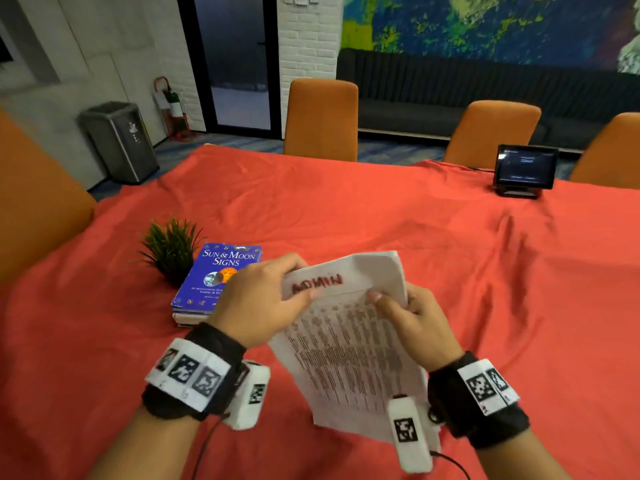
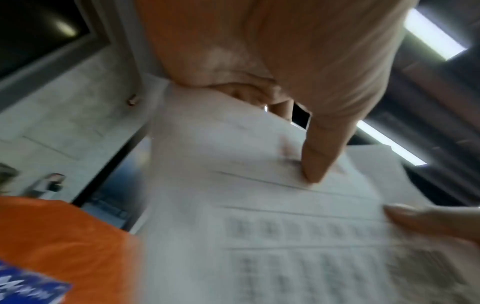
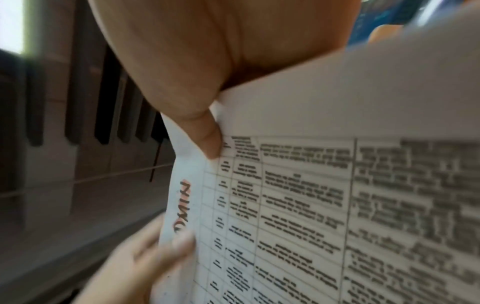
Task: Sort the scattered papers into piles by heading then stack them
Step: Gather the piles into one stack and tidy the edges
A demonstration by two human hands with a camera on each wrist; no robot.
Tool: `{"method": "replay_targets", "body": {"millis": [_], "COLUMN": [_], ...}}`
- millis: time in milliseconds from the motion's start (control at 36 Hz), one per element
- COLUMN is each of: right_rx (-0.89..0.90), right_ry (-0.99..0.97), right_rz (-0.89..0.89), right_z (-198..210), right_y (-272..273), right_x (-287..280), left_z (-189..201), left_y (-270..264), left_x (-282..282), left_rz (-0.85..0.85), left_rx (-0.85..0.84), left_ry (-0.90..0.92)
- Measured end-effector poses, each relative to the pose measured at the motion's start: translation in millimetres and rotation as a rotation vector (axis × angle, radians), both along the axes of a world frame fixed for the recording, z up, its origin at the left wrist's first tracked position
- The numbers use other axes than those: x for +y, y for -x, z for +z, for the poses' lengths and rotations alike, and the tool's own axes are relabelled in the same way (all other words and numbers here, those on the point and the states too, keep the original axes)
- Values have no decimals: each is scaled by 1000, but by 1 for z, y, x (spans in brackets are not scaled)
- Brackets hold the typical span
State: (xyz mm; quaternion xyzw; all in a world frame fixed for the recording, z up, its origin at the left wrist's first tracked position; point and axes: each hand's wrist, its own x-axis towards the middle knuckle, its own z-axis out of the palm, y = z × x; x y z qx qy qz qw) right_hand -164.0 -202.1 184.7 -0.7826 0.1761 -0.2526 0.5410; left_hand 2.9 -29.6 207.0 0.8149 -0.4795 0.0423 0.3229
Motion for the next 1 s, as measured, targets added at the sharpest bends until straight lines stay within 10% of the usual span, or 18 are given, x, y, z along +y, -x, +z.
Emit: {"method": "replay_targets", "body": {"millis": [83, 222, 389, 1000], "right_rx": [-96, -303, -435, 280], "right_ry": [-78, -166, -248, -209], "right_rz": [-87, -220, -218, -288], "right_z": [-4, -8, -17, -204], "right_y": [8, 9, 7, 25], "right_x": [-8, -5, 13, 29], "left_z": [-19, -41, -50, -212], "left_y": [-25, -13, 27, 54], "left_x": [22, 15, -7, 12], "left_rz": [12, -72, -58, 348], "left_rx": [222, 824, 885, 978], "left_ry": [1, 529, 882, 57]}}
